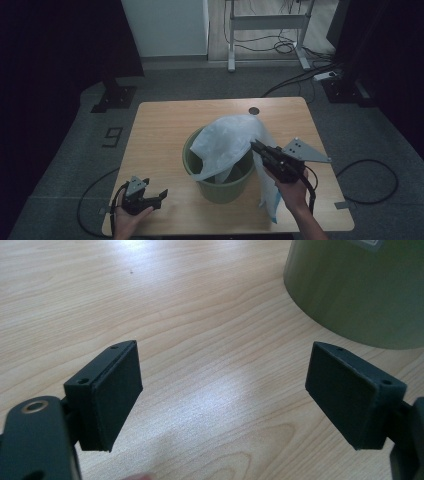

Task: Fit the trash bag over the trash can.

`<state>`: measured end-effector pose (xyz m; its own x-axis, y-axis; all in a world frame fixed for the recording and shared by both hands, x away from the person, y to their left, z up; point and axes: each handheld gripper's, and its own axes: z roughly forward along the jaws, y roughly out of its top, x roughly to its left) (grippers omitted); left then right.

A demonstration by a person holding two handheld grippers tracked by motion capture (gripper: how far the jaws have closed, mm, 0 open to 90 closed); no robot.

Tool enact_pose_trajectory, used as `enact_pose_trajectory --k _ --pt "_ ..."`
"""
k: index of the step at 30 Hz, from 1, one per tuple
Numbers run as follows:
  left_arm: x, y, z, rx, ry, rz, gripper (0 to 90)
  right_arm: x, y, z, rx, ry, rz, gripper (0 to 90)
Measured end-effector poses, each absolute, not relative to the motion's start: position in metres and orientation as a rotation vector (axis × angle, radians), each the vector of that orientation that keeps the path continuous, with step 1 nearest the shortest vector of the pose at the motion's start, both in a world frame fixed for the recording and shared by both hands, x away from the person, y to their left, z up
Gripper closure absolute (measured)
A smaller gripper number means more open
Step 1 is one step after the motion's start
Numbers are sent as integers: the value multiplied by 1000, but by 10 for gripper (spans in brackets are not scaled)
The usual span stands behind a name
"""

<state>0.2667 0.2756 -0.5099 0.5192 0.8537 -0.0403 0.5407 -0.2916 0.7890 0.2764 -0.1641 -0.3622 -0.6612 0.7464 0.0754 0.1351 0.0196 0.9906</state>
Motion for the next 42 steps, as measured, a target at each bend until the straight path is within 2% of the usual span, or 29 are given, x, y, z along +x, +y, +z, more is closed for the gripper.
enact_pose_trajectory --k 8,15,26,28,29,31,34,37,42 --pt "266 277 -510 1971 1139 507 145 272 -161 -382 920 1822 1651 888" --pt "266 278 -508 1965 1137 509 145 270 -177 -379 953 1746 1595 887" --pt "265 278 -508 1964 1134 502 145 266 -146 -397 897 1859 1592 876" --pt "266 279 -509 1962 1141 498 145 266 -143 -402 900 1886 1619 823" --pt "266 279 -510 1962 1142 499 145 265 -143 -403 894 1897 1632 759" --pt "265 280 -509 1960 1142 500 145 261 -144 -403 861 1908 1671 566" --pt "265 281 -509 1951 1146 500 145 247 -152 -402 849 1858 1668 397" --pt "265 281 -510 1956 1147 495 145 234 -166 -403 891 1827 1696 327" --pt "265 279 -509 1959 1144 499 145 218 -186 -419 970 1782 1664 293"
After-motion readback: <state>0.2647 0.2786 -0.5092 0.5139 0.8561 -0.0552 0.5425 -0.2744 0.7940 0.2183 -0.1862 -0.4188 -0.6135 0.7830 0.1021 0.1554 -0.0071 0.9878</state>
